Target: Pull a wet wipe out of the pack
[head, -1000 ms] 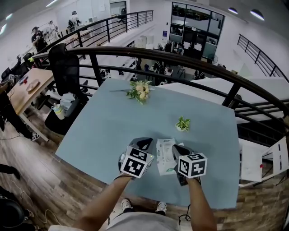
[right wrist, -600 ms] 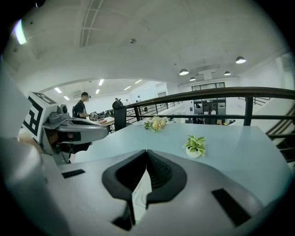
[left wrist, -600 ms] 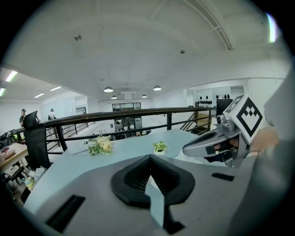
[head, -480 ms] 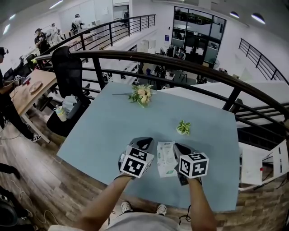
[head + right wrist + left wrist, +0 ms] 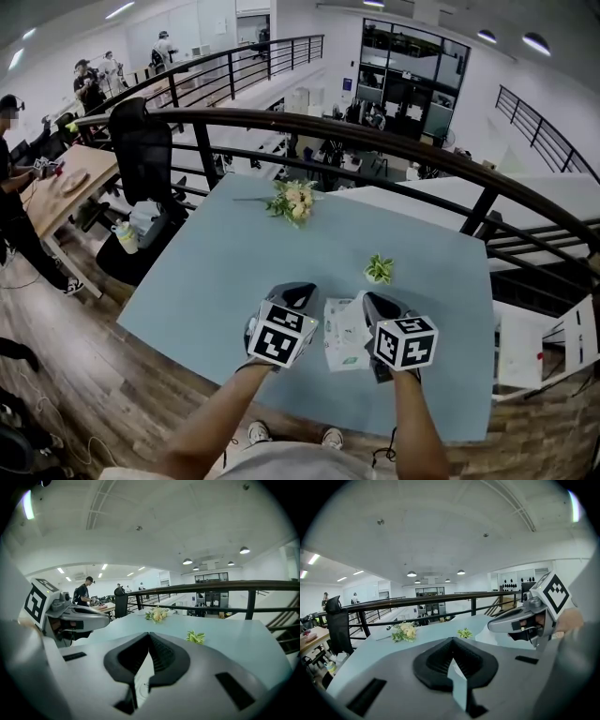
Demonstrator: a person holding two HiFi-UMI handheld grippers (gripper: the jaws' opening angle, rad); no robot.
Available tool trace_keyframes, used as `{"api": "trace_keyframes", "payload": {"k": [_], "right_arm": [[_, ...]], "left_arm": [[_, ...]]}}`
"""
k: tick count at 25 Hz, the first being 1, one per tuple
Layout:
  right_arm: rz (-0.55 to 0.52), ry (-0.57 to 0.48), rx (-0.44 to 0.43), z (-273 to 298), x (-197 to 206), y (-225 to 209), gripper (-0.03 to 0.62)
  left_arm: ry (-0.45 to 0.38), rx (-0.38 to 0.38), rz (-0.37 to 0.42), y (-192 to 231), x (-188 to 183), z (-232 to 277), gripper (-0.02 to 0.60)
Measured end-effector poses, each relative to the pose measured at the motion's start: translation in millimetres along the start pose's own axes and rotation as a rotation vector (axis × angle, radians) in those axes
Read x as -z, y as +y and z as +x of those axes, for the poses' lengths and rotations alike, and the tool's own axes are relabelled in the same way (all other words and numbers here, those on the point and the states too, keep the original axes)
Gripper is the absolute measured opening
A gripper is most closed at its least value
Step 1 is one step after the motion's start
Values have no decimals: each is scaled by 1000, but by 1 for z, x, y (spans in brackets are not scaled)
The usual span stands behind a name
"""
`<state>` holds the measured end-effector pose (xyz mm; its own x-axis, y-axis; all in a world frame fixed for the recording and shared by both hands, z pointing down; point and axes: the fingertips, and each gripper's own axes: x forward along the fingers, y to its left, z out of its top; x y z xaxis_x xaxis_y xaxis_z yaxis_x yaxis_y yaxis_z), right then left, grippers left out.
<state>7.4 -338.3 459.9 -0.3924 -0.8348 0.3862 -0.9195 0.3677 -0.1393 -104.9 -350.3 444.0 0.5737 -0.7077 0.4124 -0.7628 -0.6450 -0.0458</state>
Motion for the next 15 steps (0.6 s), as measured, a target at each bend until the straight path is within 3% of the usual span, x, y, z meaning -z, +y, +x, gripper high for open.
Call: {"api": "trace_keyframes", "payload": {"k": [15], "right_arm": [[-25,-74,29,-11,-28,-4,8]], "left_arm": [[-24,-30,-10,13,-6,-4,-6]]}}
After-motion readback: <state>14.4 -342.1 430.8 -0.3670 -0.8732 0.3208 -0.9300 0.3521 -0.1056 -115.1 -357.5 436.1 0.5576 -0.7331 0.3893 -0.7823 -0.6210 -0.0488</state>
